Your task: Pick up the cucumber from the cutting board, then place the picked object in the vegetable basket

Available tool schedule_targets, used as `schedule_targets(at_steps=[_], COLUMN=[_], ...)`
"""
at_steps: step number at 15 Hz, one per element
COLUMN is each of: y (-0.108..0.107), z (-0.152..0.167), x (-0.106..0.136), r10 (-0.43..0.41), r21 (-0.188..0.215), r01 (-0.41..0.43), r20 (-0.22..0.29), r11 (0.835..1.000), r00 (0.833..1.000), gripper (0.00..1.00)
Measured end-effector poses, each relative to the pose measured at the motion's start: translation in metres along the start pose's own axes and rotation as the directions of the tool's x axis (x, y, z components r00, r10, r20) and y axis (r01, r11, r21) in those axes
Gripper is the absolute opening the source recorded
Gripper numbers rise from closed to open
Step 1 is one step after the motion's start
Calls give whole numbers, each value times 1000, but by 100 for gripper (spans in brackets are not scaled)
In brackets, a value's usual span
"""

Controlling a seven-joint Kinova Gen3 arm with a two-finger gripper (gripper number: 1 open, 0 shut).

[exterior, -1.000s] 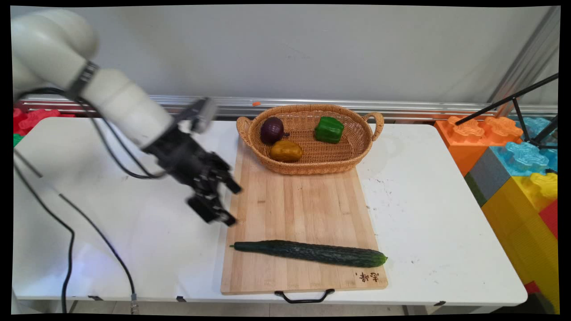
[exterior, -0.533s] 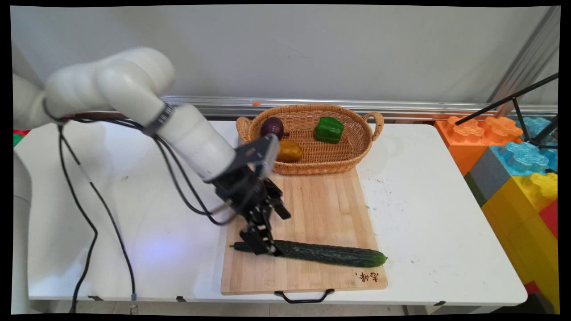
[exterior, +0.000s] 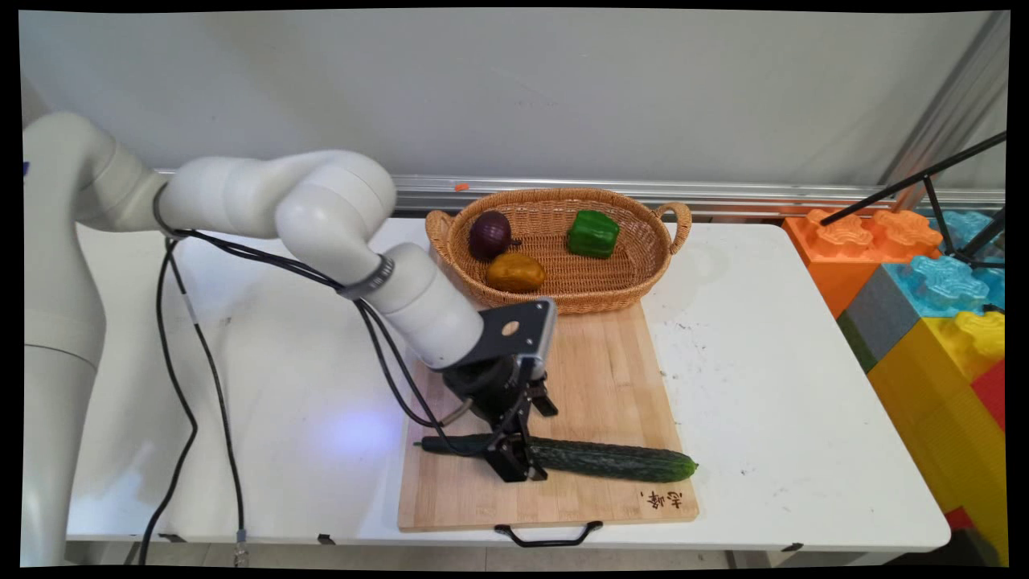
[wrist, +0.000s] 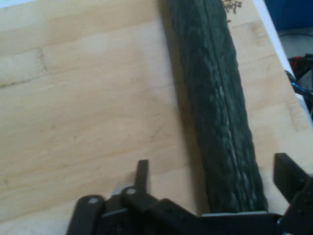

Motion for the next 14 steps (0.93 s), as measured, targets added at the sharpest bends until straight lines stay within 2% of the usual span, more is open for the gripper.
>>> schedule_targets(at_steps=[1,2,9,14], y=[0,0,0,-6], z=[4,8,8,-25], x=[1,4,18,43], r10=[3,7,-7,1], r21=[2,3,9,43], r01=[-3,-7,7,0], r20=[2,2,-7,-27], r11=[1000,1000,1000,999], r00=[1000,1000,1000,1000], gripper=[100,0,0,0])
